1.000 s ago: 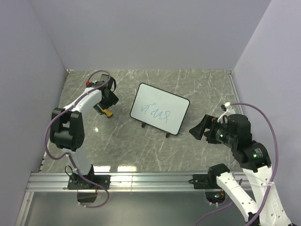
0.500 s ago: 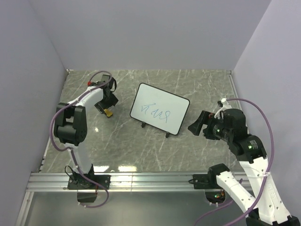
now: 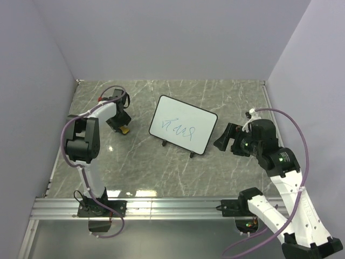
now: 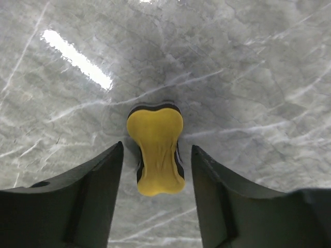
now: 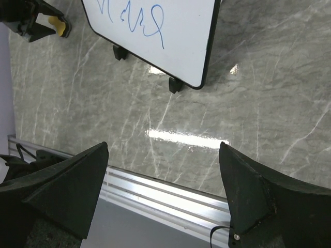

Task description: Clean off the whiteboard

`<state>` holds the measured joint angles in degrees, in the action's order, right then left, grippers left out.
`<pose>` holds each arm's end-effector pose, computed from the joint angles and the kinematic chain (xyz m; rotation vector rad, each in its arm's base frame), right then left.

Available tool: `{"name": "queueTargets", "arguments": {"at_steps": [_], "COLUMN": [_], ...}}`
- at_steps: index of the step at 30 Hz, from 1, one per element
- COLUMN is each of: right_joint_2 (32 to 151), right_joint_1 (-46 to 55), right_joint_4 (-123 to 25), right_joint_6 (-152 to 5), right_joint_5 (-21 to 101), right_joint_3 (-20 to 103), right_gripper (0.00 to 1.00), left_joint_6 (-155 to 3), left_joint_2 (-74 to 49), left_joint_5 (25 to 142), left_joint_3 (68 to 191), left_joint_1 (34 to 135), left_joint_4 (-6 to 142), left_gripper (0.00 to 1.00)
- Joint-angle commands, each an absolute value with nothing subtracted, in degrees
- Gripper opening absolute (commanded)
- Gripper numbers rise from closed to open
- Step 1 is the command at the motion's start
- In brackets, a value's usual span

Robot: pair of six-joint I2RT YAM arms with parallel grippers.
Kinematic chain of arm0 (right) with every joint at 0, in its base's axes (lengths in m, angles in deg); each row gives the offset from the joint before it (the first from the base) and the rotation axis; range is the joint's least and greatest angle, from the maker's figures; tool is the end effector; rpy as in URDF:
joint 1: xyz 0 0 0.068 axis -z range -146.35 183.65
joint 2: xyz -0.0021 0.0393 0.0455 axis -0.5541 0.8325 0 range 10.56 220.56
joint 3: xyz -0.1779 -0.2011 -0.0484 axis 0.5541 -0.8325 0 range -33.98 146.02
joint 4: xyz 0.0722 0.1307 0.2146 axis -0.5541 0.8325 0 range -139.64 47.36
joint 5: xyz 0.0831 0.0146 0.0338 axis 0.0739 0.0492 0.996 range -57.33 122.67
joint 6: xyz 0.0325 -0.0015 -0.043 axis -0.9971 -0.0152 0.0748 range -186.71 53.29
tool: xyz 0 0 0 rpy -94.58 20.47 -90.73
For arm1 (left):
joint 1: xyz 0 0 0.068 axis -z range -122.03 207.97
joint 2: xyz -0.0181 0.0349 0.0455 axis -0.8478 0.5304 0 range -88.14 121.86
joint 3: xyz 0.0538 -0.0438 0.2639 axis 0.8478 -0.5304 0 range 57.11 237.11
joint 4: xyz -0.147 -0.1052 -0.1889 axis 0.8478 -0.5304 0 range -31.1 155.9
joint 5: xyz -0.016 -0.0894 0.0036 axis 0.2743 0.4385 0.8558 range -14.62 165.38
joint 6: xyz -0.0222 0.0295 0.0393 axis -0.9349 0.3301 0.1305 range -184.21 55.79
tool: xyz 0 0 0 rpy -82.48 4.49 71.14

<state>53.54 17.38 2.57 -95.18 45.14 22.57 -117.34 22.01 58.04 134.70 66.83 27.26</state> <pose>0.1283 0.0453 0.3414 0.1246 2.3080 0.6556 0.3816 -0.0488 0.1778 -1.0823 2.4795 0.1229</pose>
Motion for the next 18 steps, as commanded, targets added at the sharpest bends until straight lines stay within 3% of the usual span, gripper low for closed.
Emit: {"name": "queueTargets", "arguments": {"at_steps": [1,4,6,7,9,11,18], "right_joint_2": [54.6,55.4,56.0,56.2,56.4,56.9,64.7], "right_joint_1": [16.9,16.9,16.9,16.9,17.0,16.9,17.3], "right_joint_4": [-0.2,-0.3,-0.4,-0.5,-0.8,-1.1,-4.9], "right_joint_6": [-94.0,-94.0,-94.0,-94.0,-94.0,-94.0,-93.3], "right_joint_5": [44.4,44.3,44.3,44.4,44.1,43.9,44.6], "right_joint_3": [22.6,22.6,22.7,22.6,22.6,22.4,28.1], "right_gripper": [0.94,0.94,0.94,0.93,0.93,0.93,0.94], "left_joint_6": [-116.3,-116.2,-116.2,-116.2,-116.1,-115.9,-114.1], "left_joint_2": [23.1,24.3,24.9,25.3,25.6,25.5,19.1], "left_joint_5": [59.2,59.8,60.1,60.1,60.1,60.0,57.7], "left_joint_3": [134.7,134.9,135.0,135.2,135.3,135.2,135.2], "left_joint_1": [66.7,66.7,66.7,66.7,66.8,66.7,68.3], "left_joint_4": [29.3,29.9,30.2,30.0,29.9,29.6,28.5], "left_gripper": [0.59,0.51,0.41,0.3,0.19,0.02,0.0]}}
